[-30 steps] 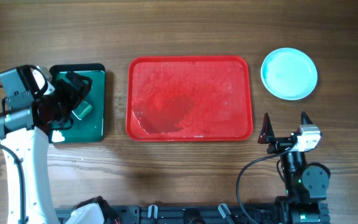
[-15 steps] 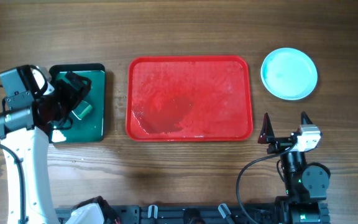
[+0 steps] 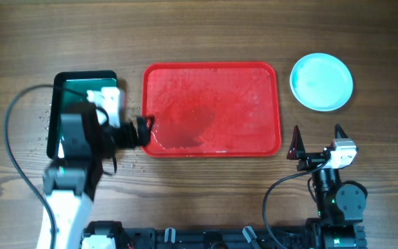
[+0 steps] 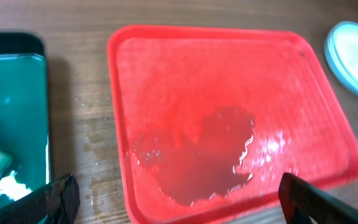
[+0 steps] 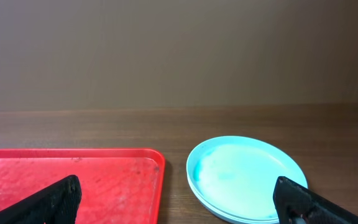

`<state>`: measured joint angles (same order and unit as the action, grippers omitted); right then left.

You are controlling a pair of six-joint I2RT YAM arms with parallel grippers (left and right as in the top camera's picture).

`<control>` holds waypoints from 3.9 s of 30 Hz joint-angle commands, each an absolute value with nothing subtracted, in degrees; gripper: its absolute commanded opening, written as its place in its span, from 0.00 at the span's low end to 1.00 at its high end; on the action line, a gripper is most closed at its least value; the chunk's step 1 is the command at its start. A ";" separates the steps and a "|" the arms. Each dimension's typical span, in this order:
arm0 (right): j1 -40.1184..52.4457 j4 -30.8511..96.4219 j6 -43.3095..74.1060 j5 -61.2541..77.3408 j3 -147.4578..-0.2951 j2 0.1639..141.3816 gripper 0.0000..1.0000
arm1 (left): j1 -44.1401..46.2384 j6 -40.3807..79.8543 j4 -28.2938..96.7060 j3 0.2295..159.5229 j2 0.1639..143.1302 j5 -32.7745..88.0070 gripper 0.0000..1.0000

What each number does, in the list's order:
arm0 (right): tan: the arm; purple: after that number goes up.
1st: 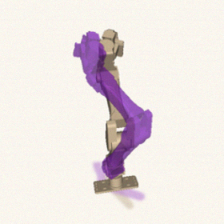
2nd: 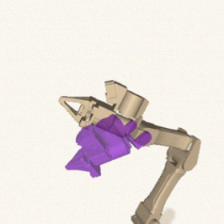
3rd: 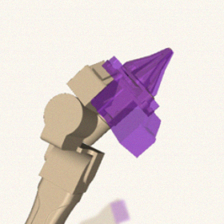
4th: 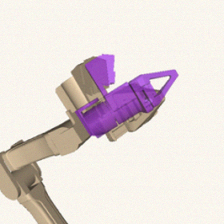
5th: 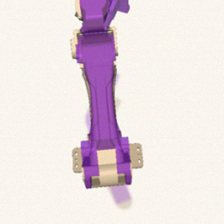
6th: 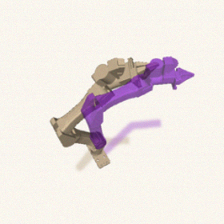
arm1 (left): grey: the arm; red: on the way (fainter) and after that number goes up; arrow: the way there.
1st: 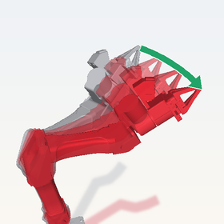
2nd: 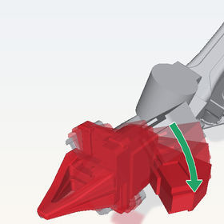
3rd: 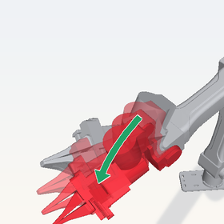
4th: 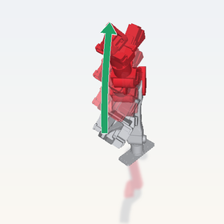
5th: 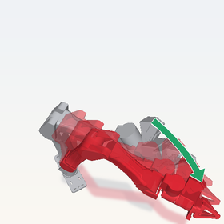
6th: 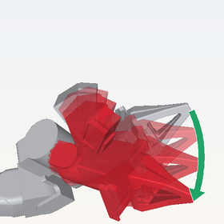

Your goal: Clean dirty plates on tray and stack at the side

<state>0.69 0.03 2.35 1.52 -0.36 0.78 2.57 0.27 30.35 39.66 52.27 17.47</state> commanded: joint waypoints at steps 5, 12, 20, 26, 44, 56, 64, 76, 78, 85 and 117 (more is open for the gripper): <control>0.40 -0.05 3.18 2.68 -0.30 0.27 1.00 | 5.52 -7.18 15.66 22.92 37.32 17.32 1.00; 0.40 -0.05 3.18 2.68 -0.30 0.58 1.00 | 5.52 -5.10 -3.07 10.24 22.76 17.21 1.00; 0.40 -0.05 3.18 2.68 -0.30 0.58 0.99 | 4.80 3.36 -4.54 4.21 9.67 6.39 1.00; 0.40 -0.05 3.16 2.68 -0.30 0.58 1.00 | 0.47 12.51 -1.10 0.32 3.25 3.14 1.00; 0.40 -0.05 3.18 2.68 -0.30 0.58 1.00 | -2.74 -0.40 4.49 0.32 0.19 2.46 1.00; 0.40 -0.05 3.16 2.68 -0.30 0.58 1.00 | -2.74 -2.81 4.54 0.32 0.19 2.42 1.00; 0.40 -0.05 3.16 2.66 -0.30 0.58 1.00 | -2.74 -2.52 4.54 0.32 0.19 2.22 1.00; 0.40 -0.05 3.18 2.68 -0.30 0.58 1.00 | 1.87 -0.80 4.27 0.32 0.19 -2.72 1.00; 0.40 -0.05 3.18 2.68 -0.30 0.58 1.00 | 1.87 0.91 4.16 0.32 0.19 -4.08 1.00; 0.40 -0.05 3.16 2.68 -0.30 0.58 1.00 | 1.85 -0.78 4.03 0.32 0.21 -5.45 1.00; 0.40 -0.05 3.16 2.68 -0.30 0.58 1.00 | -1.41 -3.27 4.47 0.32 0.19 -0.71 1.00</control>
